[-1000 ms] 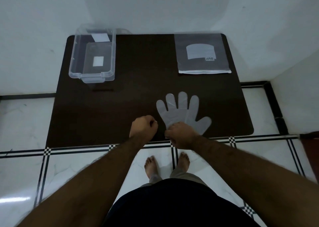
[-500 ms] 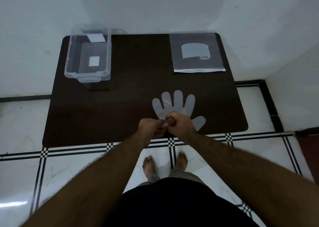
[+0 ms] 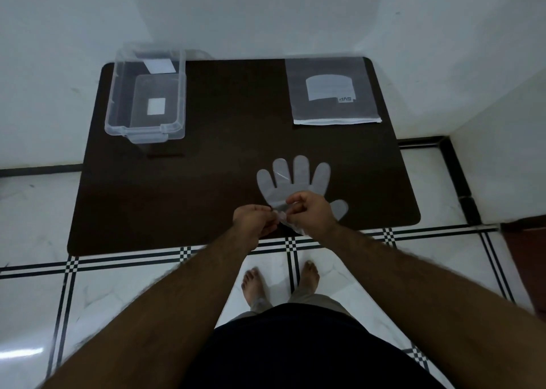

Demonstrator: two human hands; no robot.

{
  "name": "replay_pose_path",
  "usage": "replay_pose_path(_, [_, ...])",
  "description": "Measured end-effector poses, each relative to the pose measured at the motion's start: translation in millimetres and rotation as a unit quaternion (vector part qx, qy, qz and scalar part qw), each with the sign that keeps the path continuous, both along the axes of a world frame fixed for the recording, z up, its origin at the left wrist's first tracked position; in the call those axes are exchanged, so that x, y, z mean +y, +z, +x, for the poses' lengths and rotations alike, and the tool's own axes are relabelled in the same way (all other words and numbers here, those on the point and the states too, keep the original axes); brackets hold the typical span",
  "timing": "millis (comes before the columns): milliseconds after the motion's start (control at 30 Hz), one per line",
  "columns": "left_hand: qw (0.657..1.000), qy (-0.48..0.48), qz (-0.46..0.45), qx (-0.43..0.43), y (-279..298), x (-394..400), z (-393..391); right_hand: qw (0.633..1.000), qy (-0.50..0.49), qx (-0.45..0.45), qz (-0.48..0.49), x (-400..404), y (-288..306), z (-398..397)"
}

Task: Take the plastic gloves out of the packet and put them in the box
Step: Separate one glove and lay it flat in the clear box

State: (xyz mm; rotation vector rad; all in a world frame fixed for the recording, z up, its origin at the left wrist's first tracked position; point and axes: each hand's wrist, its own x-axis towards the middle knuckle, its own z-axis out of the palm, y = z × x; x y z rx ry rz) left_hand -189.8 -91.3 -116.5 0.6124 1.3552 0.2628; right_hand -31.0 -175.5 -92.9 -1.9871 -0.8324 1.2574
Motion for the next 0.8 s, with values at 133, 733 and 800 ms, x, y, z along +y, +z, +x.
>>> replay_pose_path(133, [1.0, 0.013, -0.006, -0.011, -1.9, 1.6, 0.1, 0.991, -0.065, 0.111, -0.024, 5.9, 1.7, 3.5])
replay_pose_path(733, [0.999, -0.033, 0.0, -0.006, 1.0, 2.9, -6.7, 0.994, 0.027, 0.076, -0.077, 14.6, 14.0, 9.5])
replay_pose_path(800, [1.0, -0.029, 0.004, -0.011, 1.6, 3.0, -5.8, 0.995, 0.058, 0.046, -0.073, 16.4, 11.2, 2.8])
